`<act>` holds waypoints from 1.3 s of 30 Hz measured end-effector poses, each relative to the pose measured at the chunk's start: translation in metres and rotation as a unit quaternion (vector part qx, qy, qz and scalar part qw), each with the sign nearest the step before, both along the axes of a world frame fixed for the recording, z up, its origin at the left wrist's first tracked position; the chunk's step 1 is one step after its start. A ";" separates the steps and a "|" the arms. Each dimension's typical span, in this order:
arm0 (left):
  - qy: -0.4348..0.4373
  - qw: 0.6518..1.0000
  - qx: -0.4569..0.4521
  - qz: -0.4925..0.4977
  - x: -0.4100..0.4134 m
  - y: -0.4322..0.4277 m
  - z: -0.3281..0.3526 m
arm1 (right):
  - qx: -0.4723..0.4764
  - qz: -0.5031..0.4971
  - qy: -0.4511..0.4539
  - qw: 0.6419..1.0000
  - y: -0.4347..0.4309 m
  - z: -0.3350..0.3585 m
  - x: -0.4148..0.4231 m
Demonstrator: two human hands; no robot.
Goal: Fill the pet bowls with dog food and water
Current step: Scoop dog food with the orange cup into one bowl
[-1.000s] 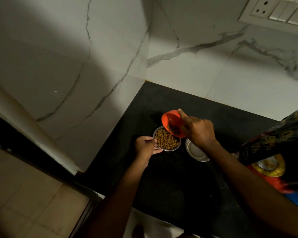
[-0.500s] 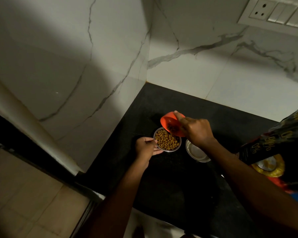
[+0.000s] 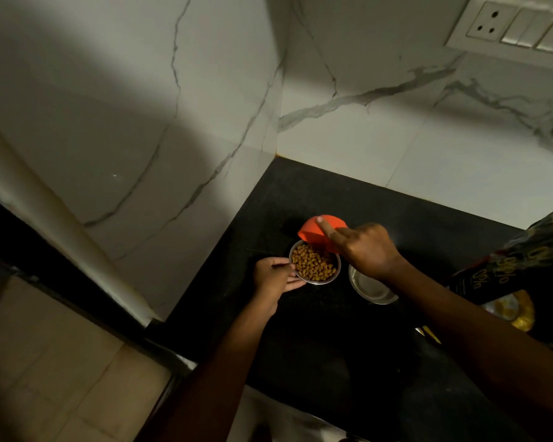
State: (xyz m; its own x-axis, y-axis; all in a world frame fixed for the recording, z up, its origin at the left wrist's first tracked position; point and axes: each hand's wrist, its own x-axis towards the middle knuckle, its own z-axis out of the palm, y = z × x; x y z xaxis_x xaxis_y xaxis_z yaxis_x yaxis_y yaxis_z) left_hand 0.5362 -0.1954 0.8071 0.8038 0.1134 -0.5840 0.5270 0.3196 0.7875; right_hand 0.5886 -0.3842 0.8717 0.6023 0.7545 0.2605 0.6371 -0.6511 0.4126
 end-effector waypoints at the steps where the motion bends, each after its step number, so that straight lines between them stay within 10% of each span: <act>1: 0.000 1.000 0.002 0.000 0.000 0.000 0.000 | 0.003 0.002 0.003 1.000 -0.001 0.001 0.000; 13: -0.014 0.997 0.069 0.013 -0.005 0.002 -0.004 | 0.237 -0.151 0.012 0.960 -0.010 0.006 -0.020; 26: -0.160 0.978 0.132 -0.020 -0.017 -0.038 0.050 | 0.713 -0.301 0.220 0.594 -0.050 0.046 -0.067; 39: -0.357 0.923 -0.022 -0.145 -0.042 -0.161 0.186 | 0.741 -0.193 0.115 0.632 -0.119 0.194 -0.137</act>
